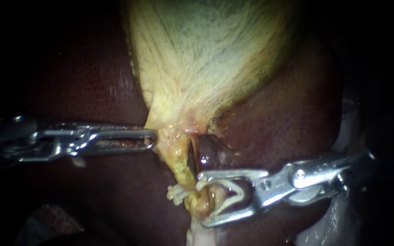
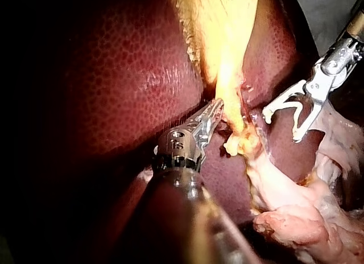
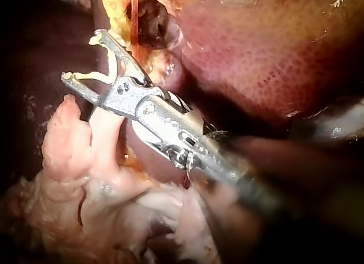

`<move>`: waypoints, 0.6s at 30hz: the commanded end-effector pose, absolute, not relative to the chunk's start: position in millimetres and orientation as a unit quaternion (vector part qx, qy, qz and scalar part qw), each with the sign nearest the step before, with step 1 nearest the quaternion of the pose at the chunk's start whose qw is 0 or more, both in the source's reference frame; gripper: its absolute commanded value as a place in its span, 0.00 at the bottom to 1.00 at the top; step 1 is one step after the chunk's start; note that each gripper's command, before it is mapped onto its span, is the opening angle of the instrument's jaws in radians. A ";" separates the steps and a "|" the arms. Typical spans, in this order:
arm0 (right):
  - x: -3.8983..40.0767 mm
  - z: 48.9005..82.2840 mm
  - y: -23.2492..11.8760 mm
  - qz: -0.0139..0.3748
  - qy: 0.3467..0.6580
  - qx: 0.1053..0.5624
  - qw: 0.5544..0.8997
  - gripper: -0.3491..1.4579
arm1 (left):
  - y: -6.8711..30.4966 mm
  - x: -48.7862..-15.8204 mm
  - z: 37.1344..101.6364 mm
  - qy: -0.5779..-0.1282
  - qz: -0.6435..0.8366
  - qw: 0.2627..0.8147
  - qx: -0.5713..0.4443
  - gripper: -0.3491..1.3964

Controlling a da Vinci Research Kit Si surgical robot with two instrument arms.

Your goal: Clipping third clip left tube

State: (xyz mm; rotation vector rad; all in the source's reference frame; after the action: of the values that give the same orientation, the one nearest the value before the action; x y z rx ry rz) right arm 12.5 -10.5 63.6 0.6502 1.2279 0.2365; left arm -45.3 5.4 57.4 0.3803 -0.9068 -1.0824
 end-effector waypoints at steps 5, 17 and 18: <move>12.9 65.1 -9.6 0.119 0.560 0.303 0.762 0.51 | 5.3 -45.4 57.1 -0.414 -0.495 0.744 0.173 0.00; 12.5 69.6 -8.4 0.134 0.533 0.289 0.784 0.51 | 5.0 -45.7 56.3 -0.413 -0.496 0.744 0.172 0.00; 12.5 69.9 -8.2 0.135 0.533 0.288 0.784 0.51 | 4.9 -45.7 56.2 -0.413 -0.496 0.744 0.172 0.00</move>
State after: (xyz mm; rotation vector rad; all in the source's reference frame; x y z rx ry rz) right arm 12.5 -8.2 70.1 0.6211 1.1504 0.2928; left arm -45.8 4.9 56.1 0.3772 -0.9056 -1.0868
